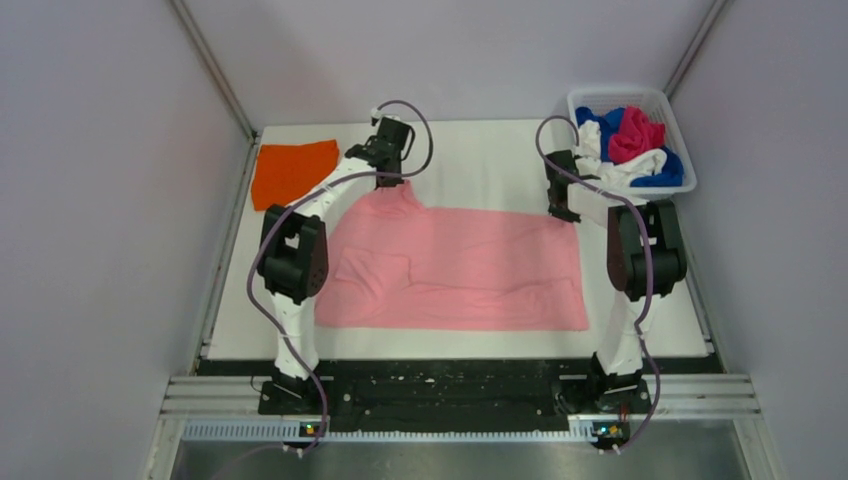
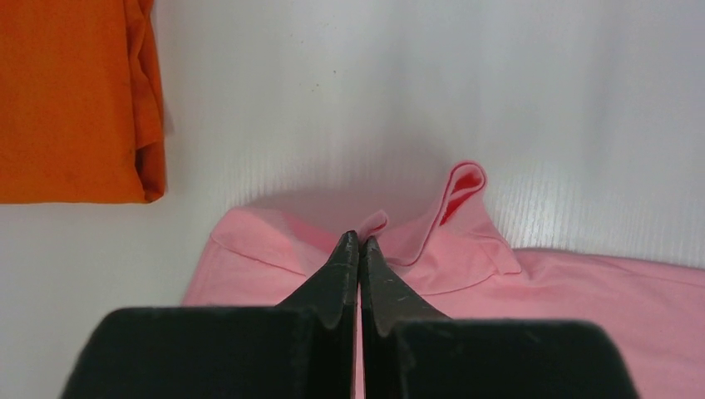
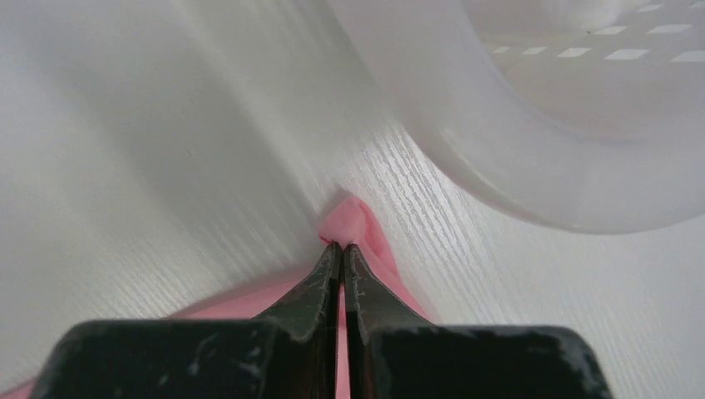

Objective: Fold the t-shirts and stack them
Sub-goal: Grab the side of the flattened tshirt furthest away from the robot with both arms, then fold the other side of the tshirt into a rectangle

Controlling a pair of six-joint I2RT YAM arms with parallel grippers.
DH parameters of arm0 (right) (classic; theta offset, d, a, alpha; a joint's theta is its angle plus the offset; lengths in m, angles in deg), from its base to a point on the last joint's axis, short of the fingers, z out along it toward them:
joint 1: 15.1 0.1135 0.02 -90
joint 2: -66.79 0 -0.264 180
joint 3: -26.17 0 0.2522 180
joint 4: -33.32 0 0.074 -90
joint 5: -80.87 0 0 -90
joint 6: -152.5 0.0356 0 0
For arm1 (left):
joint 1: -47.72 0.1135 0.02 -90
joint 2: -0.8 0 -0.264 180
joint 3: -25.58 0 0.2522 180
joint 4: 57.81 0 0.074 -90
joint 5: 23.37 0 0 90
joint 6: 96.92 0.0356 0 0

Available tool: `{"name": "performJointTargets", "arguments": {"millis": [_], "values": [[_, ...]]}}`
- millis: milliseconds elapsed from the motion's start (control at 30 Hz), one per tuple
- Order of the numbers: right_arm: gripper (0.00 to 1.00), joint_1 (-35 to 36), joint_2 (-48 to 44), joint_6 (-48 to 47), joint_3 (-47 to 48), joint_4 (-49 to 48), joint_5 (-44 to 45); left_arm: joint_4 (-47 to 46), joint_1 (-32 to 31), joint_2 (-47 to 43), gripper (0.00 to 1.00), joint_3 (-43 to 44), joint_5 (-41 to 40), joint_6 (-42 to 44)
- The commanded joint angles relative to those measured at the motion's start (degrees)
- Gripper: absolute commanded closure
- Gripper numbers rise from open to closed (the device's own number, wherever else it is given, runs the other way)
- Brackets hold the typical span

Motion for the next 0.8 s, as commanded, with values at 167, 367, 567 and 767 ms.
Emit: {"name": "performJointTargets", "arguments": {"millis": [167, 367, 567, 767], "values": [[1.0, 1.54, -4.34, -2.71, 0.68, -3.29, 3.08, 0.07, -1.08, -10.34, 1.0, -7.02, -2.15, -2.26], [1.0, 4.07, -11.18, -3.5, -4.4, -4.27, 4.4, -0.24, -3.81, -17.76, 1.0, -15.14, -6.44, -4.1], [1.0, 5.08, -17.27, -2.62, -9.79, -4.11, 3.9, 1.23, -6.88, -26.09, 1.0, -23.44, -10.62, -6.76], [1.0, 5.52, -23.01, -2.22, -14.33, -3.9, 4.1, 3.79, -8.98, -36.07, 1.0, -32.1, -12.41, -11.44]]}}
